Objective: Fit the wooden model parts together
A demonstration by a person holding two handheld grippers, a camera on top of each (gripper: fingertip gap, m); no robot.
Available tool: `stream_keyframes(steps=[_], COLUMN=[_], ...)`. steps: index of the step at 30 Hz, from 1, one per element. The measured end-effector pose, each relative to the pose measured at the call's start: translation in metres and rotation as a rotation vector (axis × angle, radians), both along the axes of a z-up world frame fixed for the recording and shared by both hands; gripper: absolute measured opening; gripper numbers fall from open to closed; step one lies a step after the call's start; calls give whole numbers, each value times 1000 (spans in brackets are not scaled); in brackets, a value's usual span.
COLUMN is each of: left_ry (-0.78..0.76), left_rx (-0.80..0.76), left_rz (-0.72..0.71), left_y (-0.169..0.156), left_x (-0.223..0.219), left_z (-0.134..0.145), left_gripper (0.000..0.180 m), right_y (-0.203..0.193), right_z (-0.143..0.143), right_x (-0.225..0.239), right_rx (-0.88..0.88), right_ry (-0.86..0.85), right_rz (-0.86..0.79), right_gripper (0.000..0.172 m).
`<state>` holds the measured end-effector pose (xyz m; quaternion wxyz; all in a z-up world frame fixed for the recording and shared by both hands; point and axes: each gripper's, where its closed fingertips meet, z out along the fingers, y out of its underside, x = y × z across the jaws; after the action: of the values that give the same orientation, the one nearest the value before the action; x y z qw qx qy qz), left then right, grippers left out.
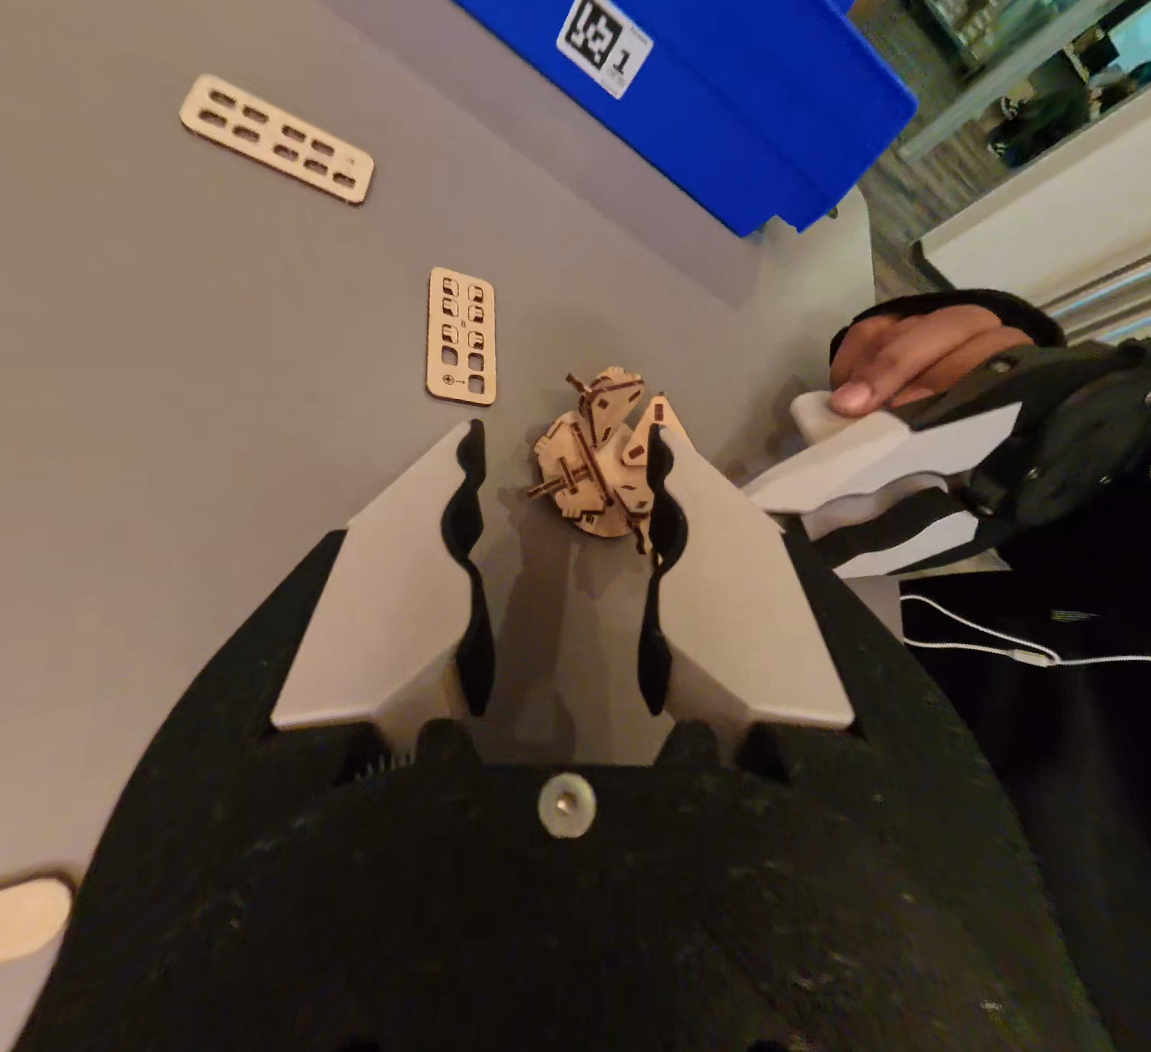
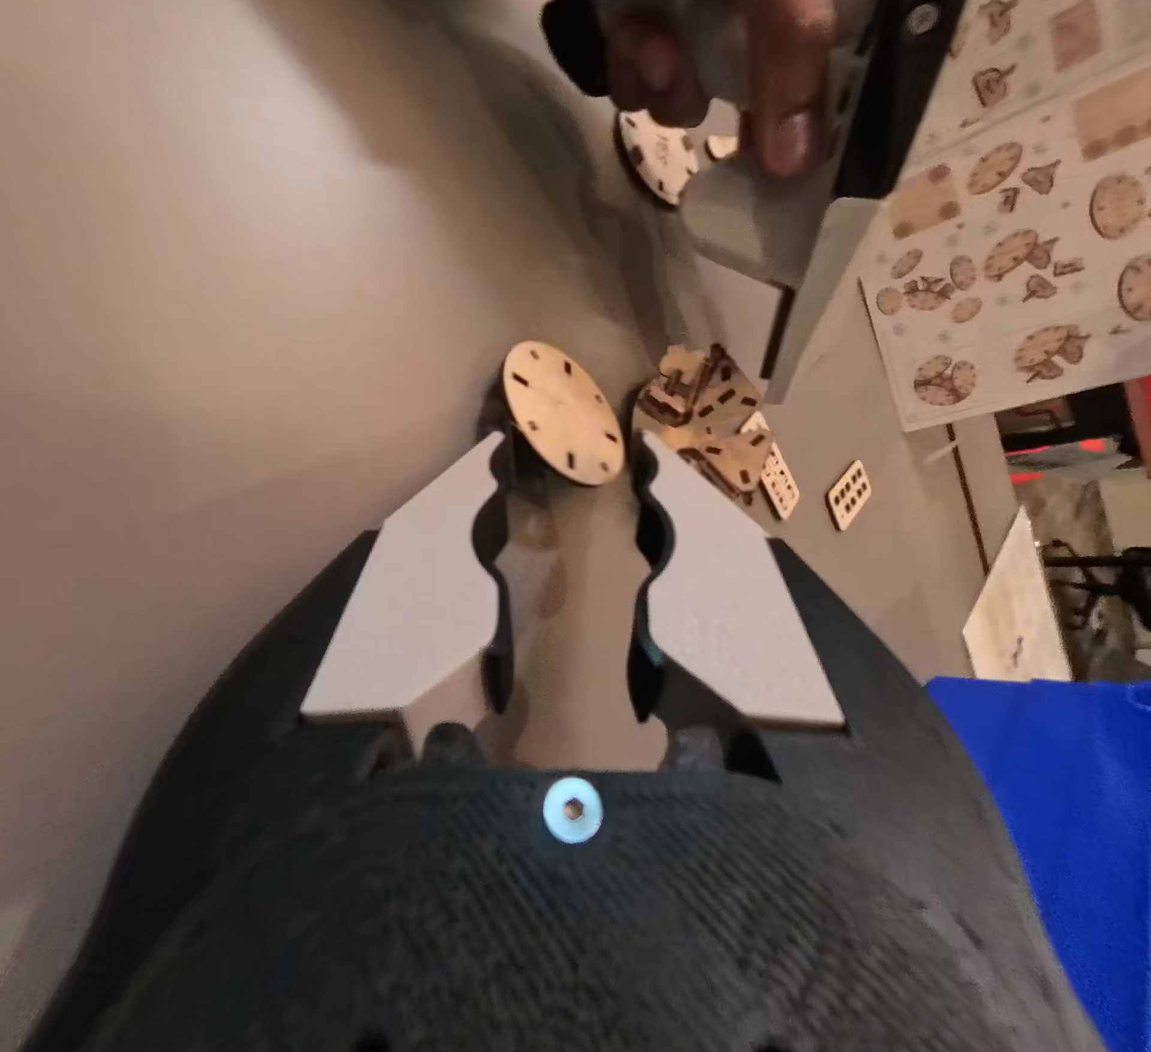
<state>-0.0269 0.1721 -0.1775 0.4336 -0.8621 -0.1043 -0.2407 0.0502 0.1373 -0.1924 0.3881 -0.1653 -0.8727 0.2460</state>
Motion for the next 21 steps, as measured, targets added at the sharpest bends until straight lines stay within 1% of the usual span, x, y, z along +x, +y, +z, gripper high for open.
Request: stream_keyframes(steps=[2,3,5,7,8,11,13,16,18,21], left_ry=[-14,-20,-16,20,35,81,119,244,351,471], left_rx=[-40,-50,-78,-108,-108,-78,-28,69,121,204], left_rz=[-6,-15,-29,-42,-53,-60,-59,-62,-62,-79], left_y=[2,3,4,2,2,3,3,1,-1,-3], left_x=[1,3,6,8,10,13,14,14,15,22], left_z=[-7,-9,-12,-17,-18,-13,-4,14,24,38], left_gripper=[48,48,44,26,21,17,17,16,16,16], right_y=[4,7,19,37,46,63,62,53,45,32], right_z=[5,10,22,29,31,28,26,30,35,43], right_x=[1,0,-8,-21,-29,-49,-55,-55,-51,-46], right_rx=[-92,-155,-282,-386,-436,-601,-705,-840,-917,-1028], right_ry=[-39,-52,-46,-36,-42,-129,-212,-303,-358,-441], right_rz=[-2,-8,-43,-115,-160,-294,-323,-300,-248,-171], right_gripper=[58,66,72,72,71,71,72,72,74,75])
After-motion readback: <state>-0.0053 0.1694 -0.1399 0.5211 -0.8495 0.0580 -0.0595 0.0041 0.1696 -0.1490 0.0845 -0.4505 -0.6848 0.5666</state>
